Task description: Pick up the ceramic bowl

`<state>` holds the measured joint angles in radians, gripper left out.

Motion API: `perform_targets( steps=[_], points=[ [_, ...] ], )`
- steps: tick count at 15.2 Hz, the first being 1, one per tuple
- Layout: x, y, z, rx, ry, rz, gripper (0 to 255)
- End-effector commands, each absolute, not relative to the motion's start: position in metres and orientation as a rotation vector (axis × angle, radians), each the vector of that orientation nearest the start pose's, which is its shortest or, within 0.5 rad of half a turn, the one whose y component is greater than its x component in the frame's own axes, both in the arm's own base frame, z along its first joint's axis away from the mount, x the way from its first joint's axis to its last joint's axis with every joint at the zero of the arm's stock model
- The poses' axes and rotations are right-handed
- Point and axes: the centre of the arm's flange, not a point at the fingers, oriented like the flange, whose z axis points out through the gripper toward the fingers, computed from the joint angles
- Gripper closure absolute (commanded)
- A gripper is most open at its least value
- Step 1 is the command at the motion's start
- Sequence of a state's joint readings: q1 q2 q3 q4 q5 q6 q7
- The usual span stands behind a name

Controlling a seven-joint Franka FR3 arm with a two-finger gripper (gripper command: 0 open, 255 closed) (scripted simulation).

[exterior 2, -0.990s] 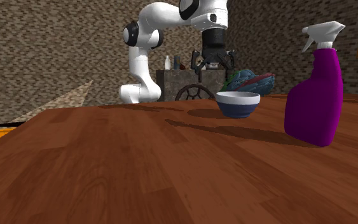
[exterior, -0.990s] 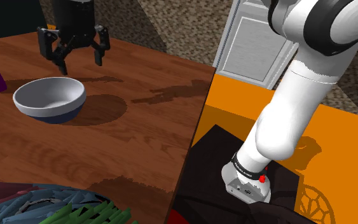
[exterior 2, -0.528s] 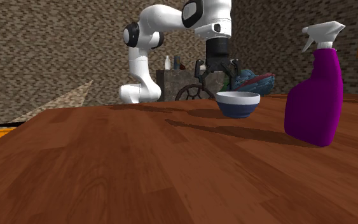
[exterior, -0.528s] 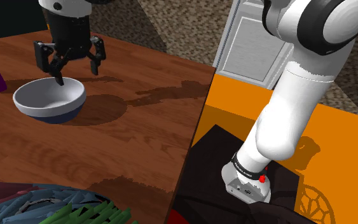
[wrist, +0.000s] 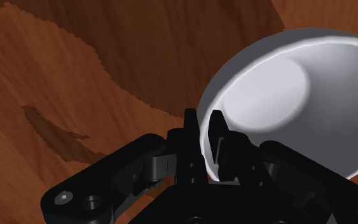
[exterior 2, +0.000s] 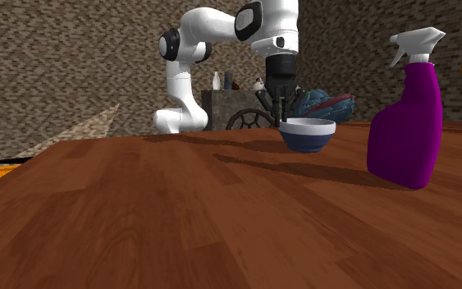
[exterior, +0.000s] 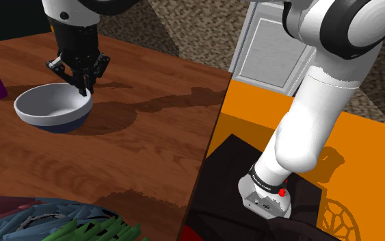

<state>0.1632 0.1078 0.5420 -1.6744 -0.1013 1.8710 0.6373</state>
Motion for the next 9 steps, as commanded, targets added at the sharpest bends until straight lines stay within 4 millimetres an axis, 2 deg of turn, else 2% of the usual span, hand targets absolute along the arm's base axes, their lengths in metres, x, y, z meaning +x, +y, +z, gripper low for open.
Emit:
perform_targets(
  steps=[1, 5, 9],
  points=[
    [0.473, 0.375, 0.548, -3.103, -0.136, -0.168, 255],
    [0.473, 0.375, 0.548, -3.103, -0.136, -0.168, 255],
    [0.473, 0.375, 0.569, -3.103, -0.136, -0.168, 255]
  ],
)
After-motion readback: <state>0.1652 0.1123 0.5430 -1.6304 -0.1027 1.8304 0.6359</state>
